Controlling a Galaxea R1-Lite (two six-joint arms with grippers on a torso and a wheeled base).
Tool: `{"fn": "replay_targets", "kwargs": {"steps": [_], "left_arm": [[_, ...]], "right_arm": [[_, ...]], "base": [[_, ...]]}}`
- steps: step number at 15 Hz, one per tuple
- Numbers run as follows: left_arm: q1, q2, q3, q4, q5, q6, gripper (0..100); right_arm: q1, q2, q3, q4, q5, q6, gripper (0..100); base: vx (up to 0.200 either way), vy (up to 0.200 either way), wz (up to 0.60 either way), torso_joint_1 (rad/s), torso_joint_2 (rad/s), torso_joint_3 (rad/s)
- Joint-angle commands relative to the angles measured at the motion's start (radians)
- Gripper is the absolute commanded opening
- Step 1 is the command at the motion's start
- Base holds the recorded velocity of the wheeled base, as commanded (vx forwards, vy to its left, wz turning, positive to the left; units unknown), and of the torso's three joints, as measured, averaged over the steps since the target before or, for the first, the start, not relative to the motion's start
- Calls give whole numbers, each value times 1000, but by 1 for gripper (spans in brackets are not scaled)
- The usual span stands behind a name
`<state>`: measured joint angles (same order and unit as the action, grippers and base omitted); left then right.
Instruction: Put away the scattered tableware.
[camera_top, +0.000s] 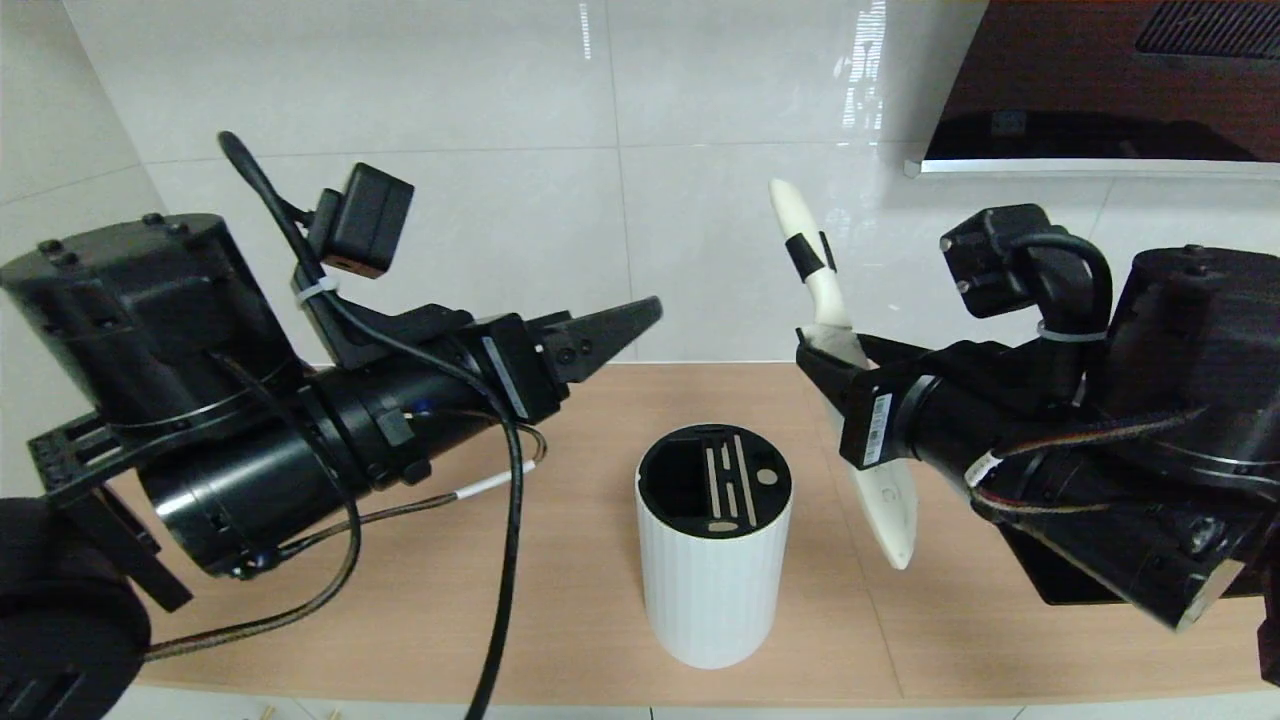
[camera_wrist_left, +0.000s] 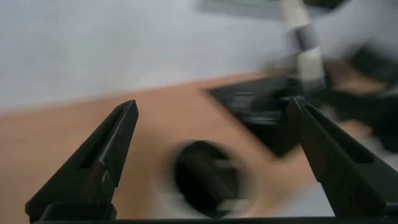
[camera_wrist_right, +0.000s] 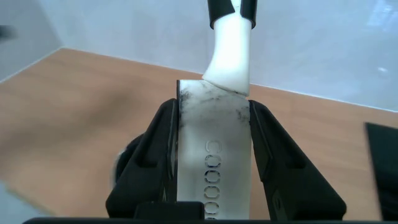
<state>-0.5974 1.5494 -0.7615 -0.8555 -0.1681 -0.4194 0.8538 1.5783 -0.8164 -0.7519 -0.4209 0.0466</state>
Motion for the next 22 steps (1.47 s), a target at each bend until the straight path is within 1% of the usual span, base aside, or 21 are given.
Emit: {"fn": "replay_targets", "kwargs": {"steps": [1, 2, 3, 5, 6, 7, 8, 11, 15, 16, 18, 20, 22], "left_arm": [[-39, 48, -9, -16, -14, -27, 100], [-51, 57, -9, -42, -14, -52, 100], [-65, 67, -9, -71, -16, -84, 100], [-68, 74, -9, -91, -22, -113, 100], [-68, 74, -9, -91, -37, -130, 100], [-68, 75, -4, -91, -60, -154, 100], [-68, 80, -4, -91, -70, -165, 100], [-68, 106, -2, -114, -70, -167, 100], [-73, 144, -2, -148, -70, -171, 100], [-81, 149, -2, -161, -68, -176, 100], [-104, 149, 5, -172, -65, -174, 100], [-107, 159, 5, -174, -65, -173, 100], [-107, 206, 5, -255, -60, -174, 100]], "right_arm": [[44, 34, 8, -1, -3, 1, 0], [60, 42, 10, -1, -3, 1, 0], [76, 51, 17, -3, -3, 1, 0], [85, 55, 20, -9, -3, 1, 0], [93, 55, 22, -9, -3, 1, 0], [110, 55, 26, -9, -3, 1, 0], [116, 55, 29, -10, -3, 1, 0], [119, 54, 33, -10, -3, -1, 0], [151, 51, 37, -10, -1, 2, 0], [157, 54, 39, -10, -1, 2, 0], [165, 60, 40, -10, -1, 2, 0], [175, 60, 40, -10, -1, 4, 0], [200, 63, 45, -10, 1, 10, 0]], "base": [[0, 0, 0, 0, 0, 0], [0, 0, 0, 0, 0, 0], [0, 0, 0, 0, 0, 0], [0, 0, 0, 0, 0, 0], [0, 0, 0, 0, 0, 0], [0, 0, 0, 0, 0, 0], [0, 0, 0, 0, 0, 0], [0, 0, 0, 0, 0, 0], [0, 0, 0, 0, 0, 0], [0, 0, 0, 0, 0, 0], [0, 0, 0, 0, 0, 0], [0, 0, 0, 0, 0, 0], [0, 0, 0, 0, 0, 0]]}}
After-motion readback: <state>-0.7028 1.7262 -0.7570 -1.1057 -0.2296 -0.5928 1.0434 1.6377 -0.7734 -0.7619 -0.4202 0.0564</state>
